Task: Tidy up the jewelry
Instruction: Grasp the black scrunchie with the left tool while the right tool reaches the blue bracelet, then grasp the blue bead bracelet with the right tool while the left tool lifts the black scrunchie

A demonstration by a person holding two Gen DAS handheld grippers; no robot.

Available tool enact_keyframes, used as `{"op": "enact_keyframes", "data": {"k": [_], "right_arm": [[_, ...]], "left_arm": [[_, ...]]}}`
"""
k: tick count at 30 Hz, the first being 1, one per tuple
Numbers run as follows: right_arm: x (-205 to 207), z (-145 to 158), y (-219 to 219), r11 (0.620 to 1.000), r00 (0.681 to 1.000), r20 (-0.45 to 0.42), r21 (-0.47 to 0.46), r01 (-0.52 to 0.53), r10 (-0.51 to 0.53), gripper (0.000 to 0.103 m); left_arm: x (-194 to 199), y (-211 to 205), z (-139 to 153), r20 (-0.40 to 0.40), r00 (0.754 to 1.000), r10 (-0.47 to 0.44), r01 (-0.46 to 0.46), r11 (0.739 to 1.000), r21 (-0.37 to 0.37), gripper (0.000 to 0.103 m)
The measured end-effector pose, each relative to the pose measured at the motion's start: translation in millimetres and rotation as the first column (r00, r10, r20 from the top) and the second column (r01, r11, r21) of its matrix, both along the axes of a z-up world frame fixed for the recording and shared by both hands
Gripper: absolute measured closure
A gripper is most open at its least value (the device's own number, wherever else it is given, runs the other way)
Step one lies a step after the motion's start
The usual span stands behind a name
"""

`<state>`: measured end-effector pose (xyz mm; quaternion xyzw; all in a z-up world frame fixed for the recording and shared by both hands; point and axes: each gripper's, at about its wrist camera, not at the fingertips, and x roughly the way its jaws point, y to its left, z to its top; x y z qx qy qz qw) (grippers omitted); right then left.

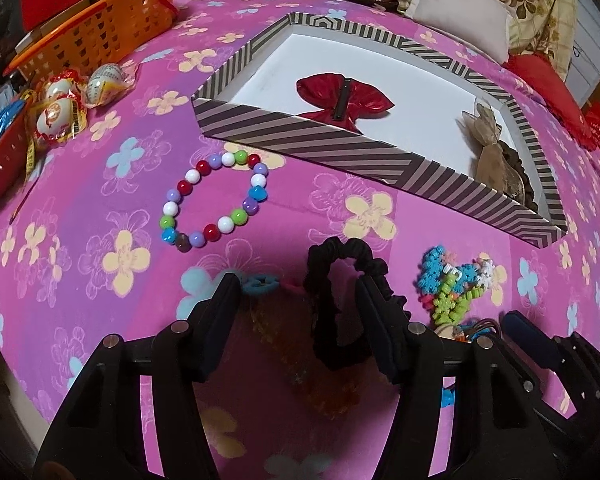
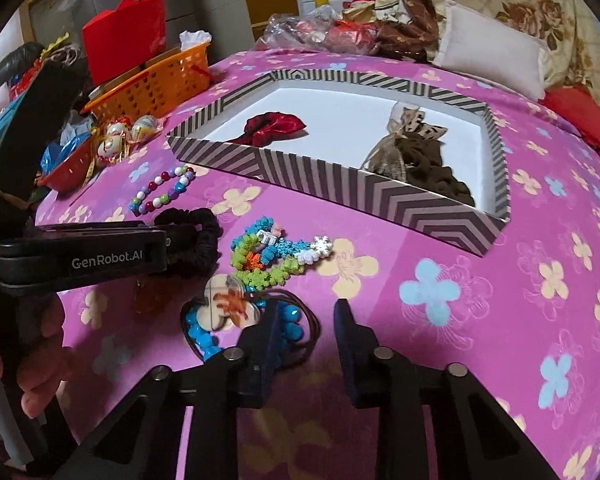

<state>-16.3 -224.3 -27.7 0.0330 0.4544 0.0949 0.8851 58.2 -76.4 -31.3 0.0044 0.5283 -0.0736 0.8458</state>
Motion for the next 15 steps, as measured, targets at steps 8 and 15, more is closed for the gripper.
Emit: {"op": "enact_keyframes", "data": {"k": [8, 15], "right_arm": [[-5.7, 6.0, -3.5, 0.998, 0.999, 0.027, 0.061, 0.016, -0.017, 0.093], [-23.4, 41.0, -8.2, 0.988, 0.995, 0.091, 0.151, 0.023, -0.037, 0.093]], "left_arm": [[1.4, -0.5, 1.8, -0.007, 1.000, -0.030, 0.030, 0.999, -0.025, 0.088], [-2.5, 10.5, 18.4, -0.019, 0.999, -0.046, 0.043, 0.991, -0.123, 0.089]]}}
